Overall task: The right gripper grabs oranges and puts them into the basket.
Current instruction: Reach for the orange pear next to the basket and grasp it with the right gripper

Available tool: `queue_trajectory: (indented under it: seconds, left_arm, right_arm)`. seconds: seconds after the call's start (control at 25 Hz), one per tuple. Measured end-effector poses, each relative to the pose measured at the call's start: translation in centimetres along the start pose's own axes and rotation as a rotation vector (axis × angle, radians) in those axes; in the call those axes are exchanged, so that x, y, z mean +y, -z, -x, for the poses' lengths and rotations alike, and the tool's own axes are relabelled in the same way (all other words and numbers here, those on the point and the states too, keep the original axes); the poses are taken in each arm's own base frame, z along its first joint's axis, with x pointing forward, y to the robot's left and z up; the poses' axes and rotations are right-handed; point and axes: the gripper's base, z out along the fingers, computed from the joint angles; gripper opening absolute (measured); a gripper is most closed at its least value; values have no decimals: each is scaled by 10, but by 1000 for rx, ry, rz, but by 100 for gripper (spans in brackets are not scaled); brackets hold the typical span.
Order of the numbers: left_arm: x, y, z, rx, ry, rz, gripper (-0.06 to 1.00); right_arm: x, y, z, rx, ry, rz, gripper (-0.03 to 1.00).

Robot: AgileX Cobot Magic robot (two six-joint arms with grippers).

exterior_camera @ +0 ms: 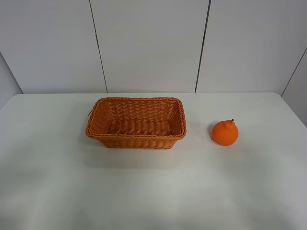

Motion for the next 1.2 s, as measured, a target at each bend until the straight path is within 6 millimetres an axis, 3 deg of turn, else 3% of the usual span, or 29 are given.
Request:
queue_trajectory:
  seconds: [0.48,0.6,0.72,0.88,1.04,1.2]
  left_arm:
    - [0,0,0,0,0,0,88]
    - [0,0,0,0,0,0,88]
    - [0,0,0,0,0,0,88]
    - [0,0,0,0,0,0,88]
    - [0,0,0,0,0,0,88]
    - [0,0,0,0,0,0,88]
  right_arm:
    - [-1,1,4,2,5,-9,69]
    - [-1,-4,22,59,5,-12,69]
    - [-2,-23,51,178,4,-16,69]
    - [-3,-67,93,358,0,-17,69]
    - [-6,-130,126,529,-5,-18,69]
    - [-8,-202,143,692,-9,-18,69]
